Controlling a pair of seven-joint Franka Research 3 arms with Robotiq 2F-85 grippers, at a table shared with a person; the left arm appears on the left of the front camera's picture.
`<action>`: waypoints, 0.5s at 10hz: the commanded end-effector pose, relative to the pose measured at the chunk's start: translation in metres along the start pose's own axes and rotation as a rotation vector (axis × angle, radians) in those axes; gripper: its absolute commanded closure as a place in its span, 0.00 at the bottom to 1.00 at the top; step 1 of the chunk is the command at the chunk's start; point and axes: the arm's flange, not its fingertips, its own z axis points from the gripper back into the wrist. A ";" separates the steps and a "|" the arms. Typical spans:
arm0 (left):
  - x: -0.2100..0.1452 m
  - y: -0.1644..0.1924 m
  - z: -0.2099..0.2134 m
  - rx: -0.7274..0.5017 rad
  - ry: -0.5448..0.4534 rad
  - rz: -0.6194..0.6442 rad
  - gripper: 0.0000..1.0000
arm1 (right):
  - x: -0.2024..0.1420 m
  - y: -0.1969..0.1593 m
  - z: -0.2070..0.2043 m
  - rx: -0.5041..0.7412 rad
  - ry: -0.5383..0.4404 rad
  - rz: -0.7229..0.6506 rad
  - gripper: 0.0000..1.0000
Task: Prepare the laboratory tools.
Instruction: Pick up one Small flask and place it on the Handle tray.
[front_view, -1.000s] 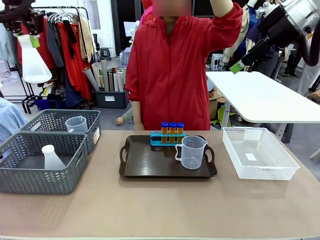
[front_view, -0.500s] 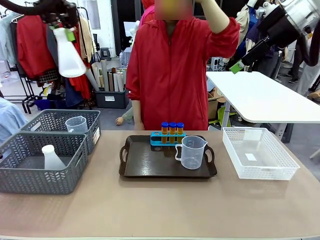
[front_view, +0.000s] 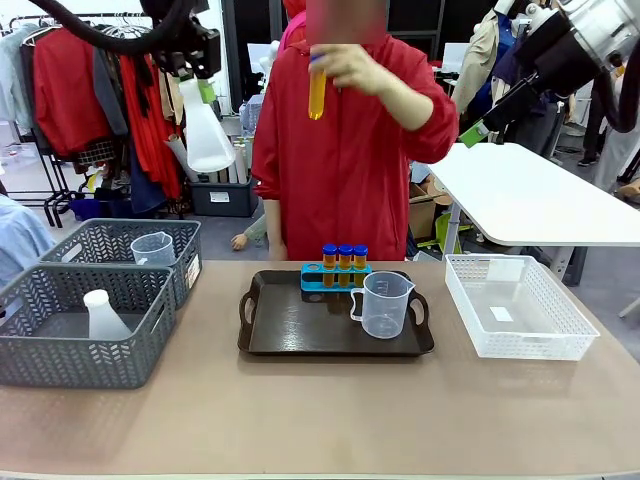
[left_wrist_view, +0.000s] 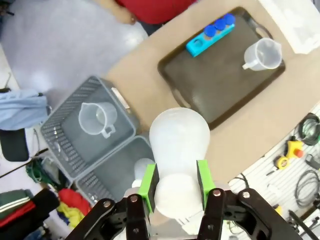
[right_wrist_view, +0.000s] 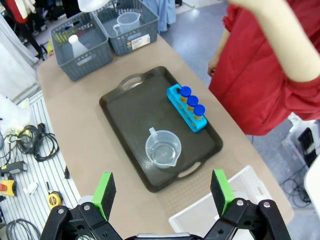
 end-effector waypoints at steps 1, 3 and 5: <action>0.005 0.002 0.010 -0.023 0.004 -0.025 1.00 | 0.000 -0.001 0.001 0.006 -0.007 0.005 0.00; 0.004 0.003 0.011 -0.021 0.017 -0.024 1.00 | 0.000 -0.001 0.001 0.006 -0.007 0.005 0.00; 0.003 0.005 0.010 -0.012 0.030 -0.033 1.00 | 0.000 -0.001 0.001 0.006 -0.007 0.005 0.00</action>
